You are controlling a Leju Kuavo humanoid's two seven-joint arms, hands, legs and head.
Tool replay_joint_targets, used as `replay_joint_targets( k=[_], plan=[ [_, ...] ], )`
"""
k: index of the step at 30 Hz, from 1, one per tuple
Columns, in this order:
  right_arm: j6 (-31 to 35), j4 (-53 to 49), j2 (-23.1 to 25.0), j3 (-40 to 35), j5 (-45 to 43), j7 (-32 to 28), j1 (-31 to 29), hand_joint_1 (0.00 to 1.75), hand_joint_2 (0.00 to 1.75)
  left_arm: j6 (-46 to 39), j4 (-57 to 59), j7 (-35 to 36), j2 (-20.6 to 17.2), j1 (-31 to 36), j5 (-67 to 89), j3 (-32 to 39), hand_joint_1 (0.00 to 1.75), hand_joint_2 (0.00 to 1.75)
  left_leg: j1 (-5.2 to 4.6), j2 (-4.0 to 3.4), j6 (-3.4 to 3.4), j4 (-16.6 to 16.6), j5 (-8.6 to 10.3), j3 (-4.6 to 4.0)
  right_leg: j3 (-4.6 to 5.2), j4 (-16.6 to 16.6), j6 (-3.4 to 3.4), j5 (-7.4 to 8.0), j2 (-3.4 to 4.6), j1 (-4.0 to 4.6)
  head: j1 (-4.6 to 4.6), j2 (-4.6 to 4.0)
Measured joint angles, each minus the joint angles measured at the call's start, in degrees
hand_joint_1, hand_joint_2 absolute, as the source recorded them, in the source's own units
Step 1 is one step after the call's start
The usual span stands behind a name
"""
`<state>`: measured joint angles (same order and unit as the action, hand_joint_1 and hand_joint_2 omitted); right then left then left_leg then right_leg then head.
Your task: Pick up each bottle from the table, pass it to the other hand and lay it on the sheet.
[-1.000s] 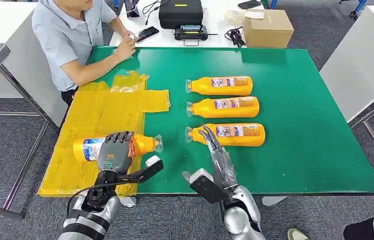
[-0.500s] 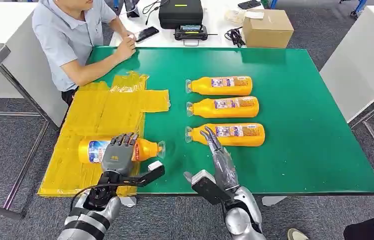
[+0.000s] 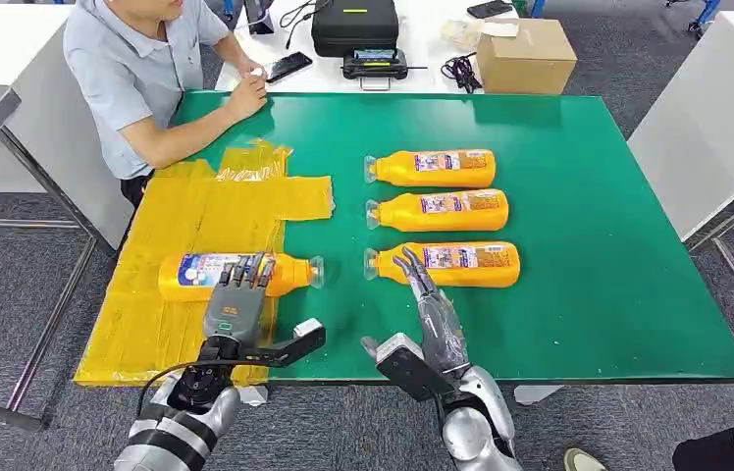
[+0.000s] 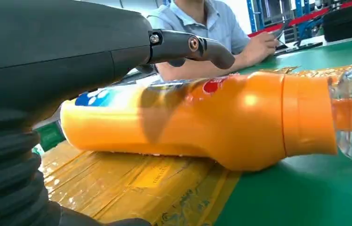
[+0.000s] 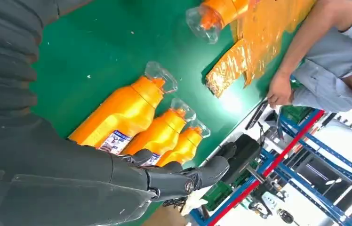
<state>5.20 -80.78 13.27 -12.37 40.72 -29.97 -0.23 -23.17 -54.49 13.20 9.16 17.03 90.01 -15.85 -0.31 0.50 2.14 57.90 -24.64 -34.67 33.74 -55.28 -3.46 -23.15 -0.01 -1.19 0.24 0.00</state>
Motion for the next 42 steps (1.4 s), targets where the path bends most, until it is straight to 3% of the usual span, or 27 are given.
replay_joint_targets(
  k=[11, 16, 20, 25, 29, 32, 35, 38, 39, 42],
  plan=[
    [0.63, 0.39, 0.0, 0.55, 0.3, -0.07, -0.2, 0.0, 1.75, -2.05, 0.19, 1.2, -0.2, 0.86, 0.0, -1.79, 0.0, 1.75, 0.0, 0.01, 0.0, 0.0, 0.0, -0.02, 0.0, 0.0, 0.0, 0.0, 0.0, 0.0, 0.0, 0.0],
    [7.55, -1.61, 0.0, 0.68, 7.19, 0.61, 0.84, 0.0, 1.75, -4.46, -9.71, 1.82, -0.72, -1.81, 0.0, -6.79, 0.0, 1.75, -0.01, 0.04, 0.0, 0.0, -0.01, -0.06, 0.02, 0.0, 0.0, -0.01, -0.02, -0.01, 0.02, 0.0],
    [16.22, -6.89, -1.12, 1.2, 25.3, 7.5, 2.81, 0.0, 1.75, -6.93, -21.91, -10.0, 1.71, -7.56, -1.57, -7.45, 0.0, 1.75, -0.03, 0.05, 0.01, 0.0, -0.04, -0.14, 0.09, 0.02, -0.01, -0.03, -0.02, -0.02, 0.04, 0.0],
    [17.7, -10.1, -2.38, 2.25, 28.67, 9.06, 3.97, 0.0, 1.75, -7.1, -29.31, -14.37, 3.82, -11.14, -3.77, -6.86, 0.0, 1.75, -0.04, 0.0, -0.03, 0.0, -0.09, -0.14, 0.13, 0.04, -0.01, -0.02, -0.01, -0.02, 0.02, 0.0],
    [19.89, -11.25, -4.02, 4.28, 34.58, 12.57, 4.46, 0.0, 1.75, -6.46, -33.89, -24.77, 5.23, -14.22, -21.15, -6.67, 0.0, 1.75, -0.01, 0.0, -0.04, 0.0, -0.06, -0.09, 0.1, 0.03, 0.0, -0.02, -0.01, 0.0, 0.0, 0.0],
    [16.56, -12.02, -4.92, 7.9, 26.1, 9.81, 4.78, 0.0, 1.75, -3.14, -36.85, -29.47, 6.1, -16.56, -31.07, -6.6, 0.0, 1.75, -0.02, -0.01, -0.04, 0.0, -0.06, -0.1, 0.09, 0.03, -0.01, -0.02, 0.0, -0.01, 0.02, 0.0],
    [6.58, -12.37, -4.61, 12.31, 8.35, 3.77, 4.79, 0.0, 1.75, -1.09, -38.12, -32.05, 6.88, -18.33, -37.62, -6.56, 0.0, 1.75, -0.03, 0.01, -0.03, 0.0, -0.07, -0.11, 0.09, 0.03, -0.01, -0.02, -0.01, -0.02, 0.0, 0.0],
    [-0.77, -12.37, -3.52, 16.47, -2.03, 1.36, 4.71, 0.0, 1.75, -0.77, -38.73, -33.26, 7.08, -19.12, -39.25, -6.27, 0.0, 1.75, -0.03, 0.02, -0.03, 0.0, -0.07, -0.12, 0.09, 0.03, -0.01, -0.02, -0.01, -0.01, 0.0, 0.0],
    [-3.33, -12.37, -2.97, 17.73, -5.61, 1.36, 4.56, 0.0, 0.0, -0.7, -38.84, -33.57, 7.24, -19.26, -39.8, -6.01, 0.0, 1.75, -0.02, 0.01, -0.03, 0.0, -0.07, -0.12, 0.09, 0.03, -0.01, -0.02, -0.01, -0.01, 0.0, 0.0],
    [-8.03, -12.28, -1.16, 21.36, -11.53, 3.13, 3.98, 0.0, 0.0, 0.77, -38.97, -33.99, 7.61, -19.65, -42.17, -5.33, 0.0, 1.75, -0.01, 0.01, -0.04, 0.0, -0.06, -0.1, 0.09, 0.03, 0.0, -0.02, -0.01, 0.01, -0.02, 0.0]
  ],
)
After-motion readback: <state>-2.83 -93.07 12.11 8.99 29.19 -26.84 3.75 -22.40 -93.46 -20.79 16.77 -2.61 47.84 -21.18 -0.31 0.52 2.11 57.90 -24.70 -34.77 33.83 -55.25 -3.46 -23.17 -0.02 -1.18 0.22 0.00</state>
